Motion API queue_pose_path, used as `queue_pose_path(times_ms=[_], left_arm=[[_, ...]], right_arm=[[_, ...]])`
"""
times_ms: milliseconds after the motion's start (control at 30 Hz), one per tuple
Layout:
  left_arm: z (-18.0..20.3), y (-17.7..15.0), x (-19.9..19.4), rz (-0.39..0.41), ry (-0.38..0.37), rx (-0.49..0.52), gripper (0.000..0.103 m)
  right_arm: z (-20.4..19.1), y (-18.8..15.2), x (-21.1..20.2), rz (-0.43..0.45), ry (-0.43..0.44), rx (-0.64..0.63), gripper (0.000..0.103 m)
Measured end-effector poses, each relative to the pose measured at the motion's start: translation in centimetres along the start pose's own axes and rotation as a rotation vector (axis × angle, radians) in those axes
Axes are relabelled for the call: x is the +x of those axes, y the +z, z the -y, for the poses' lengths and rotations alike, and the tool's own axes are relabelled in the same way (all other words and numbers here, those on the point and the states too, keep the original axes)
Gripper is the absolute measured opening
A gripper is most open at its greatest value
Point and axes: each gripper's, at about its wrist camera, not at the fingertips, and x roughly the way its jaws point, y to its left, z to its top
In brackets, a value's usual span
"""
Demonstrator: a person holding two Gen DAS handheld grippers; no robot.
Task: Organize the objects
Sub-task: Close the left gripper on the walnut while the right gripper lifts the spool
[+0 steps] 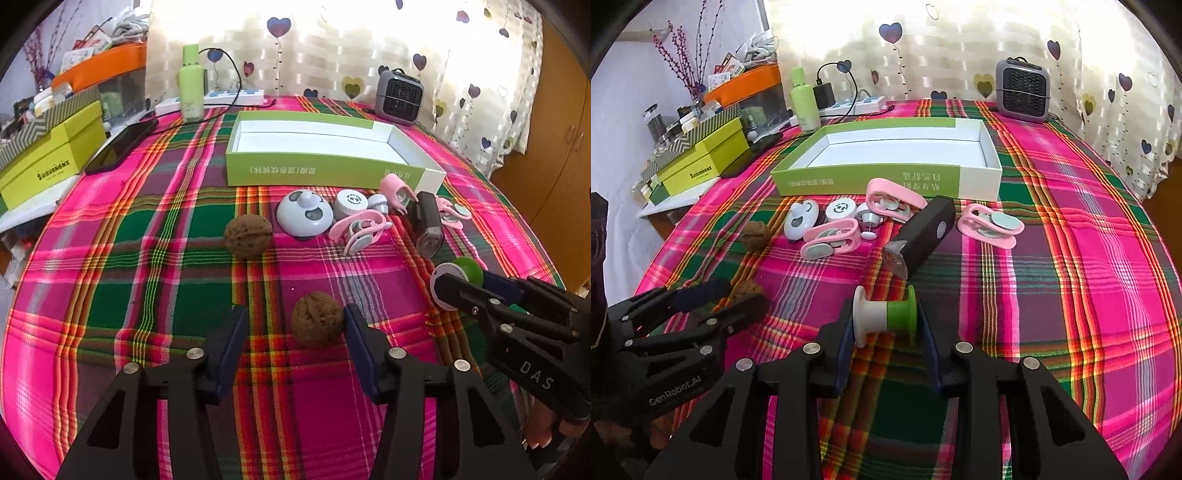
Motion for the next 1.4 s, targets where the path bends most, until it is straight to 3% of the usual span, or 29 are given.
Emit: queue_pose_path(times_ms=[333, 967, 1400], left_arm=[[0.6, 0.3, 0.2, 0.007, -0.002, 0.018, 0.027], [0.7, 1.5, -0.1, 0.026, -0.012, 0.016, 0.027], [0.6, 4.2, -0.1, 0.063, -0.053, 0.01, 0.027]], right_arm=[[-0.1, -0.1, 0.1, 0.0, 0.002, -0.006, 0.034], [-0.7, 0.2, -0.1, 0.012, 0.022, -0.037, 0.034], [-0.8, 2.8, -0.9, 0.059, 0.018, -0.067, 0.034]])
